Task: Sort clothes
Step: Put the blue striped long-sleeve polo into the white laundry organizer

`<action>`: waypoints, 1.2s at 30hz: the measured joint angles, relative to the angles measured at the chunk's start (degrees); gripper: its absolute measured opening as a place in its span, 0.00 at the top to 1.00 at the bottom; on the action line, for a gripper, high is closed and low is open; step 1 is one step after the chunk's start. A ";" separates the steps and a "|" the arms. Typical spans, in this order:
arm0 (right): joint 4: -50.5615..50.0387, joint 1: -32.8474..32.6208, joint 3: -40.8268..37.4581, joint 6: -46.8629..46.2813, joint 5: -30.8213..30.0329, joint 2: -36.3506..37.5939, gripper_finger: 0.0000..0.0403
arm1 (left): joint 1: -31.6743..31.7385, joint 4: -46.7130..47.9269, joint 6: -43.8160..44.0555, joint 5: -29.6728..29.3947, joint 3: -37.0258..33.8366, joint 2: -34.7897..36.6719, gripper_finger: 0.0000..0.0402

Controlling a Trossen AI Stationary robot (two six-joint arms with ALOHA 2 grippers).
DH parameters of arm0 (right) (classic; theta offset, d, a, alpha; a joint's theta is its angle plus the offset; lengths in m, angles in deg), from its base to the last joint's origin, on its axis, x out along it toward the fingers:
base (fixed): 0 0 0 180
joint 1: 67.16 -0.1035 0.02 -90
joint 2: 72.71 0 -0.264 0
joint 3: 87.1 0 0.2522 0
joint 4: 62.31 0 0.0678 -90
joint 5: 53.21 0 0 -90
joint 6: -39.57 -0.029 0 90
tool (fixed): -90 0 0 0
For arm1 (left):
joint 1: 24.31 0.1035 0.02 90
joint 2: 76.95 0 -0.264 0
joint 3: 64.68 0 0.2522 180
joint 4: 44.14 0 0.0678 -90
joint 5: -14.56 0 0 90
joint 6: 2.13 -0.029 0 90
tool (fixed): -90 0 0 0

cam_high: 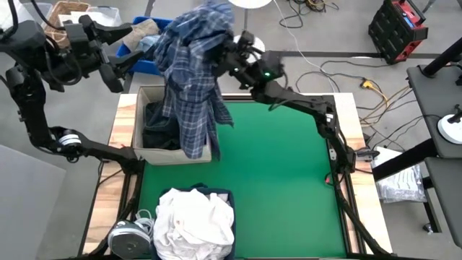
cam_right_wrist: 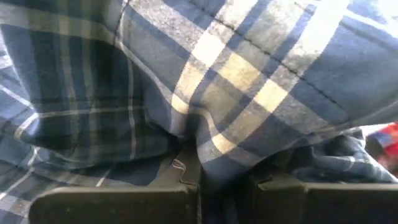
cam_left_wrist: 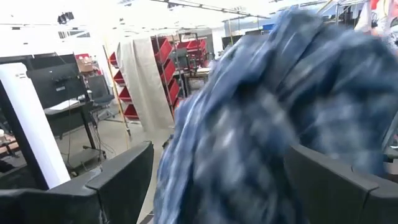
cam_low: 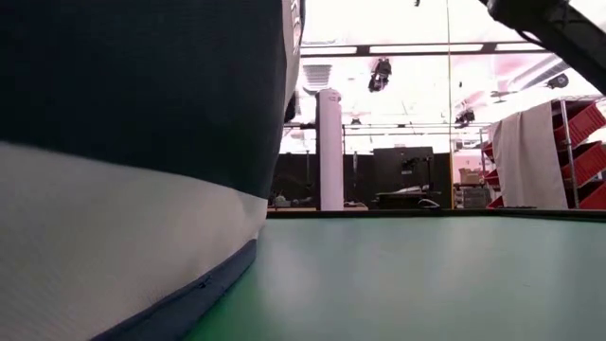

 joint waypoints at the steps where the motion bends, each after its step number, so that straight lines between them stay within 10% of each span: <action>1: -1.33 0.10 0.00 -0.52 -0.03 -0.66 0.92 | 0.00 0.02 -0.01 0.00 0.00 0.00 0.17; 28: -48.13 0.68 0.07 -5.06 3.20 -8.71 0.92 | -0.02 30.18 -7.89 -3.58 -0.78 -10.29 0.23; 36: -55.39 0.66 0.07 -0.97 4.87 -8.49 0.63 | -0.02 30.65 -7.06 -3.50 -7.16 -10.11 0.23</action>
